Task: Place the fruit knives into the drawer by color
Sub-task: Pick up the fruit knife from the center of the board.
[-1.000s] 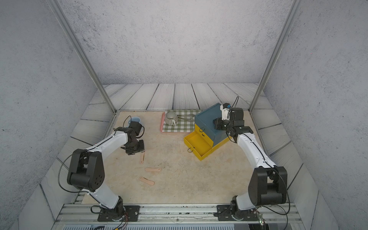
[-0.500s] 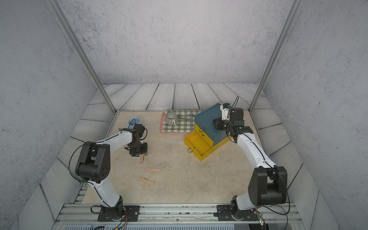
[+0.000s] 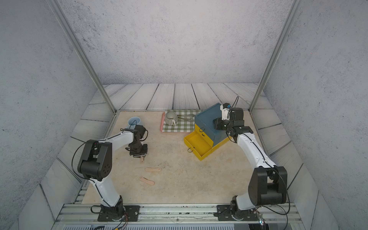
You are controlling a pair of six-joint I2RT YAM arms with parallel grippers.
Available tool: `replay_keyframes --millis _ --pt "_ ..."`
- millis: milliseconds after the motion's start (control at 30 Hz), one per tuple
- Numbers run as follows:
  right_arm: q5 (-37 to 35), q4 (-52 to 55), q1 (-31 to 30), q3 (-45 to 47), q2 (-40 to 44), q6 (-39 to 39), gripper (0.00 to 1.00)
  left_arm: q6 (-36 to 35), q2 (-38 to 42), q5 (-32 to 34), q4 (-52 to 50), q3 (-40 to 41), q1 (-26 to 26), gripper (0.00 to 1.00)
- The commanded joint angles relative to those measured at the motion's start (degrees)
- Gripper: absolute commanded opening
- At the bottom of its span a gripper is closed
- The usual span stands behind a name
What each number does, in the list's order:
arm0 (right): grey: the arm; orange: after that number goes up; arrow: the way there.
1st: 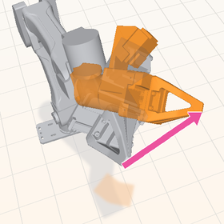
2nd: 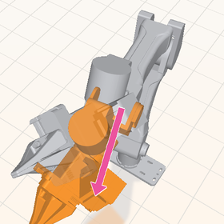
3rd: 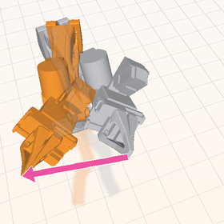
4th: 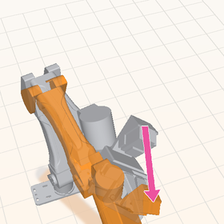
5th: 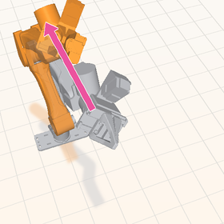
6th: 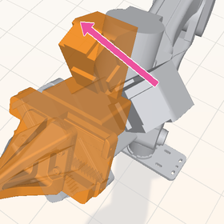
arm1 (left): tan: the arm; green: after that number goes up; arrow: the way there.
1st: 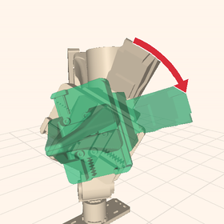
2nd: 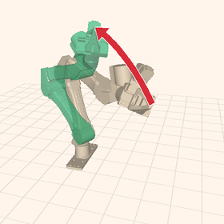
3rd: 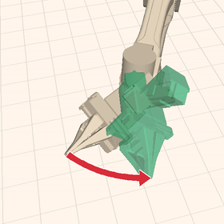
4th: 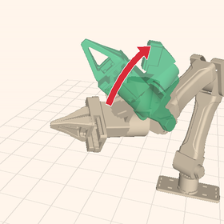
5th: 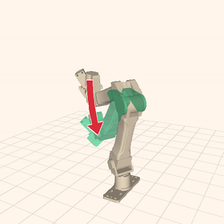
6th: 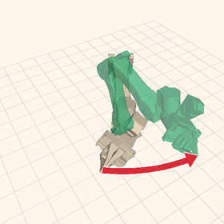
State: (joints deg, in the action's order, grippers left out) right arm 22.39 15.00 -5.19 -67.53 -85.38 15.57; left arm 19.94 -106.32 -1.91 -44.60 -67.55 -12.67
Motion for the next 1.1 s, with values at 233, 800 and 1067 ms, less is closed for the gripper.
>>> replay_keyframes --millis 233,800,1067 --pt "-5.07 26.48 -0.30 7.16 -7.08 0.69 0.13 0.33 -2.66 -0.78 -1.93 0.04 -0.25 0.33" --pt "-4.56 26.13 -0.26 7.41 -6.11 0.95 0.13 1.94 -1.20 -2.69 -1.70 0.88 -0.69 0.14" --pt "-4.40 25.95 -0.35 7.41 -6.09 1.10 0.13 4.69 3.75 -3.69 -1.88 -0.38 -2.64 0.14"
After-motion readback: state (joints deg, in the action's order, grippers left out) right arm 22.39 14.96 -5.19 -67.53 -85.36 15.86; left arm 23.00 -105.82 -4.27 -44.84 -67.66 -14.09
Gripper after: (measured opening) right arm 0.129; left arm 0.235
